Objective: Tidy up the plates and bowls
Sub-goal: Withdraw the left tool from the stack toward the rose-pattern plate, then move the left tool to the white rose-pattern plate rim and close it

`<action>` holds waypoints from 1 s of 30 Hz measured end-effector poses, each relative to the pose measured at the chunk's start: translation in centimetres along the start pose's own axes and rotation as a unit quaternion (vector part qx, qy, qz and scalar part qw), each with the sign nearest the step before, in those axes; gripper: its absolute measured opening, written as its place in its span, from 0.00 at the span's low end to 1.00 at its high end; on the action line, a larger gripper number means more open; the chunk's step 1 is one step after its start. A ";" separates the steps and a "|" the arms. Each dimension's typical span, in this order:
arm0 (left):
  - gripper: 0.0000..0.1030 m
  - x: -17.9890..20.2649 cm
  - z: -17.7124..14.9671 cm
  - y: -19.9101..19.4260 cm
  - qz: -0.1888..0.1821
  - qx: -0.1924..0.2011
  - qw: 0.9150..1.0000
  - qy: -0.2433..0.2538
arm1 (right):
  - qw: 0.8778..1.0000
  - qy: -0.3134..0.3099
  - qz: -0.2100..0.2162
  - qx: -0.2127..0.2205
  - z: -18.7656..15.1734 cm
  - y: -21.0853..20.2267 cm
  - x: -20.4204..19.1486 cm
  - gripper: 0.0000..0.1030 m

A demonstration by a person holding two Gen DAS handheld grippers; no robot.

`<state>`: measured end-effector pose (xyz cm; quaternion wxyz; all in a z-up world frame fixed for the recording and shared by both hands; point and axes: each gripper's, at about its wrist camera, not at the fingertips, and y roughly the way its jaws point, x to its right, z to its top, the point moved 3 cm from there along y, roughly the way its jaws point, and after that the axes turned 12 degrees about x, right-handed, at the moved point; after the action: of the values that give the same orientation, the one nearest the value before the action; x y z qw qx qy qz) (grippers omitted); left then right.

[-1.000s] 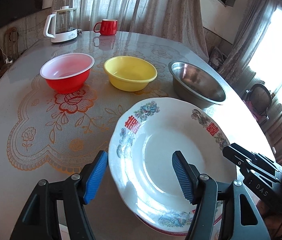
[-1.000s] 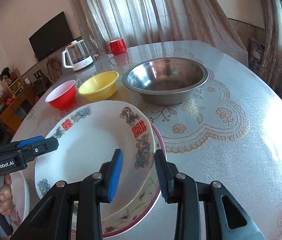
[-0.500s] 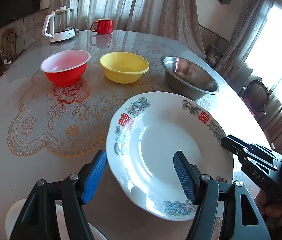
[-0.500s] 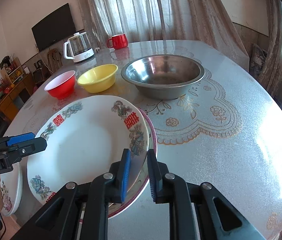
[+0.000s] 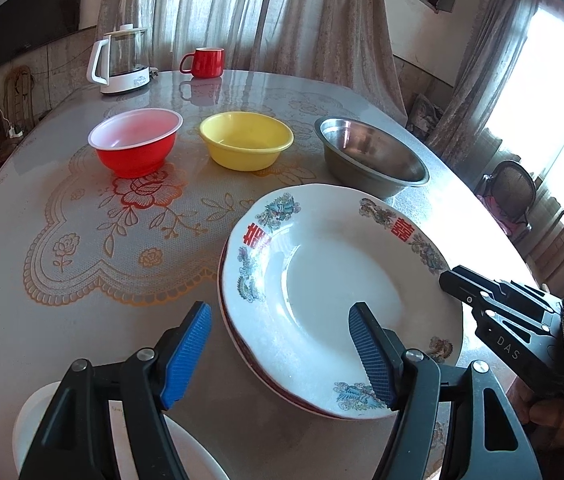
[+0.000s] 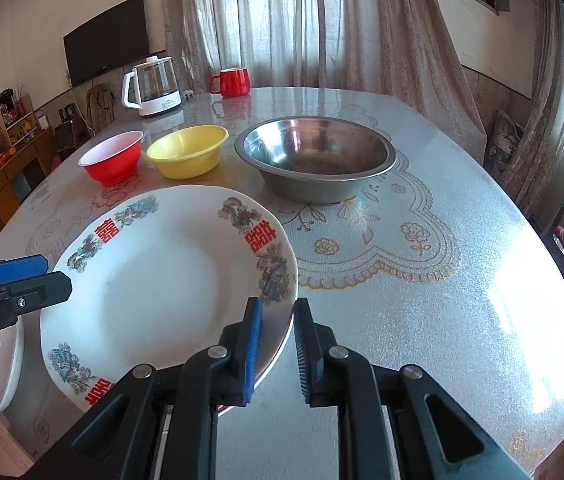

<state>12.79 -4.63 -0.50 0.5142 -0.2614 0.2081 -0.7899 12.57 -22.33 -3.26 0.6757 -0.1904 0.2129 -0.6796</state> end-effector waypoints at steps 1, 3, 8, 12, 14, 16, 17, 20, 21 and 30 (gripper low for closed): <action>0.69 -0.1 -0.1 -0.1 0.000 0.000 1.000 -0.002 | 1.000 -0.003 0.001 0.000 0.0 0.0 -0.1 0.15; 0.69 -0.5 -0.2 -0.3 0.001 0.001 1.000 -0.010 | 1.000 -0.004 0.005 0.001 -0.1 -0.1 -0.3 0.15; 0.69 -1.3 -0.5 -1.2 0.009 0.007 1.000 -0.016 | 1.000 0.005 0.003 -0.001 -0.1 0.0 -0.2 0.15; 0.69 -2.2 -0.7 -1.9 0.025 0.012 0.999 -0.020 | 1.000 0.000 -0.004 -0.002 -0.1 0.1 -0.5 0.17; 0.69 -2.7 -0.8 -2.3 0.037 0.014 0.999 -0.022 | 1.000 0.004 -0.006 -0.003 -0.2 0.0 -0.6 0.17; 0.69 -3.1 -0.8 -2.8 0.046 0.019 0.998 -0.024 | 1.000 0.008 -0.005 -0.003 -0.3 -0.1 -0.6 0.17; 0.69 -3.3 -0.9 -3.0 0.053 0.022 0.998 -0.022 | 1.000 0.010 -0.006 -0.002 -0.3 -0.2 -0.6 0.18; 0.69 -3.8 -1.1 -3.4 0.062 0.022 0.998 -0.024 | 1.000 0.015 -0.007 -0.001 -0.3 -0.2 -0.6 0.18; 0.69 -3.9 -1.2 -3.5 0.063 0.022 0.997 -0.026 | 1.000 0.017 -0.008 -0.001 -0.4 -0.3 -0.6 0.18; 0.69 -5.4 -2.2 -4.2 0.078 0.019 0.996 -0.041 | 0.999 0.032 -0.022 0.017 -0.5 -1.4 -0.4 0.19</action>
<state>10.27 2.08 -0.81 0.5873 -0.2666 0.1916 -0.7398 11.11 -21.96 -2.94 0.6567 -0.1613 0.2183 -0.7036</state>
